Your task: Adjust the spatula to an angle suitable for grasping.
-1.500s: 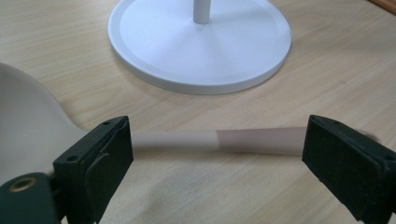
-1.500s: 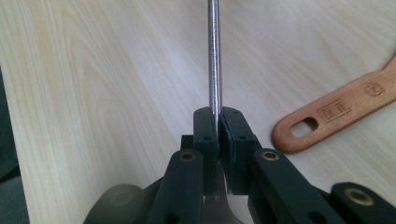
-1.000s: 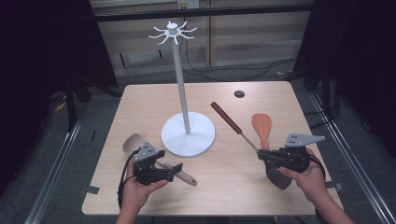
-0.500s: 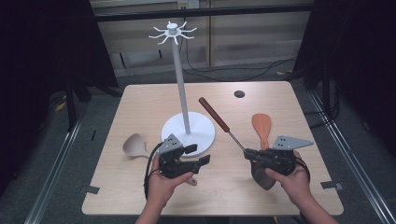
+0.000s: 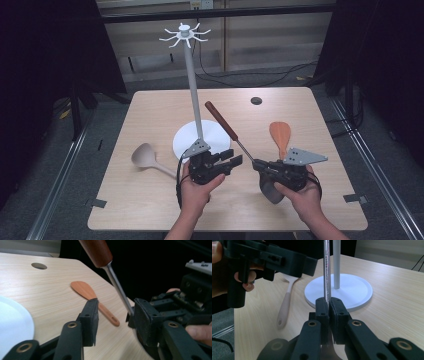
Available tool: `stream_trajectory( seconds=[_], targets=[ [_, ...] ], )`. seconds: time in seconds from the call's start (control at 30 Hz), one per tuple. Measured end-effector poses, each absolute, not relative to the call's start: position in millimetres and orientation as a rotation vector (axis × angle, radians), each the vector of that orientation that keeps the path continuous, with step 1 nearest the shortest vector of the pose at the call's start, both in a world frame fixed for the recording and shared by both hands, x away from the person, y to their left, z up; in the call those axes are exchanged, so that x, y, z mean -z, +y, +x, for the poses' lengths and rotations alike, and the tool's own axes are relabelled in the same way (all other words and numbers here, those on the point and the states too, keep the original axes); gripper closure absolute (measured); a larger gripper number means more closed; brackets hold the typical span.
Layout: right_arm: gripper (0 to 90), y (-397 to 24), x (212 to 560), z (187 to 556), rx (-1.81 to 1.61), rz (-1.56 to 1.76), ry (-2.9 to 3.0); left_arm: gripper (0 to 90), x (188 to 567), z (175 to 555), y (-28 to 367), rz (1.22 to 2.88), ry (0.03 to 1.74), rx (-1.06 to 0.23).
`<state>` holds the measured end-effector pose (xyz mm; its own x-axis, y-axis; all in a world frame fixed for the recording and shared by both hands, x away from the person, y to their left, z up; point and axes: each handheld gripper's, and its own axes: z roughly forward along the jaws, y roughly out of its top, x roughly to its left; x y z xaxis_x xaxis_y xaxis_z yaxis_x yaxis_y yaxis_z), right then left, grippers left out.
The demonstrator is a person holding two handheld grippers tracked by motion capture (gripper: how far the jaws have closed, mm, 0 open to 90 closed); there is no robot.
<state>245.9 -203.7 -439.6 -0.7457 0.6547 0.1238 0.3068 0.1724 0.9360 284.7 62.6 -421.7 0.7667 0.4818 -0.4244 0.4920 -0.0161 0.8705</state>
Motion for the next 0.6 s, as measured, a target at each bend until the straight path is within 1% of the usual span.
stream_trajectory(
  seconds=[0.07,0.1,0.27,0.33,0.37,0.43,0.6],
  targets=[
    [85.8,-202.2,439.8,245.6,-1.592,0.912,2.138,58.6,421.8,284.7,61.0,1.627,0.793,0.013],
    [85.8,-199.6,440.5,245.6,-1.597,0.909,2.139,59.7,421.6,284.2,59.2,1.603,0.794,0.035],
    [85.8,-192.8,440.3,244.0,-1.6,0.881,2.124,64.6,421.3,282.5,54.3,1.567,0.797,0.032],
    [85.8,-191.4,440.0,243.0,-1.599,0.871,2.116,70.7,421.2,282.2,53.9,1.563,0.798,0.024],
    [85.8,-190.4,439.3,242.0,-1.614,0.866,2.1,76.4,422.1,282.2,55.5,1.538,0.804,0.021],
    [85.8,-190.6,438.0,241.0,-1.622,0.869,2.078,79.4,423.7,283.0,55.5,1.505,0.804,0.053],
    [85.8,-188.6,437.9,239.2,-1.623,0.878,2.046,78.0,424.0,281.4,52.4,1.489,0.81,0.037]
  ],
)
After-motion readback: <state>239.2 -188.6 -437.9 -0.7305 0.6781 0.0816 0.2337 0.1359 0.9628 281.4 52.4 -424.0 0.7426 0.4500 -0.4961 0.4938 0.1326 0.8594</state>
